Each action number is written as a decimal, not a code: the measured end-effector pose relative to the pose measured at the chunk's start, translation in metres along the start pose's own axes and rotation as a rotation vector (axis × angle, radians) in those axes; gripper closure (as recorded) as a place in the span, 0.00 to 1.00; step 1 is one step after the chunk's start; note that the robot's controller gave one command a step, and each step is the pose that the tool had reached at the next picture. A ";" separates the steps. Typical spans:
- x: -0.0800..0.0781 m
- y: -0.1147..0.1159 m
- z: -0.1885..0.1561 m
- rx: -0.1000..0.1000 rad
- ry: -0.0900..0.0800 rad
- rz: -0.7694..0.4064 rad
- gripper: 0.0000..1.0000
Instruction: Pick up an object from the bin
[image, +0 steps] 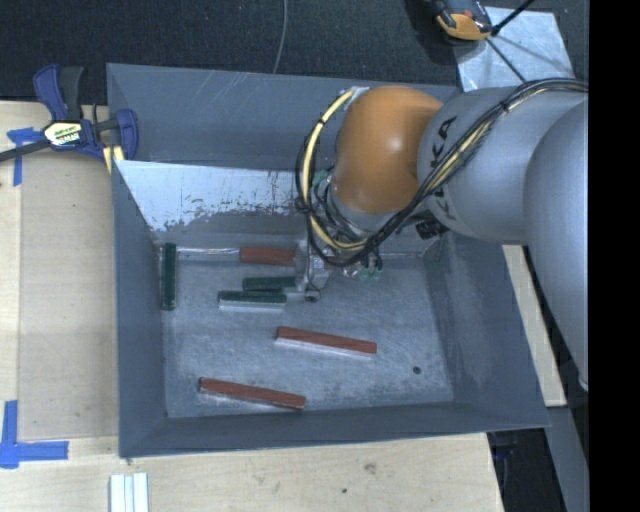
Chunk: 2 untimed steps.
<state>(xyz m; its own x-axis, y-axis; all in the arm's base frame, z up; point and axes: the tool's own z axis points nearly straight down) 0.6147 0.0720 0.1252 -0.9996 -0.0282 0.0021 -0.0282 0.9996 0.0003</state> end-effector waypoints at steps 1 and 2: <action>-0.001 0.023 -0.077 0.000 -0.003 0.065 1.00; 0.007 0.005 0.033 0.001 -0.003 0.085 0.00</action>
Offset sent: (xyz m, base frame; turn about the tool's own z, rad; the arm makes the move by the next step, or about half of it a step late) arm -0.0074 0.0050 -0.0303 0.0849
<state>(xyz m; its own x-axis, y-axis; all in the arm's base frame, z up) 0.6079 0.0770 0.0927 -0.9984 0.0564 -0.0010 0.0564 0.9984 -0.0003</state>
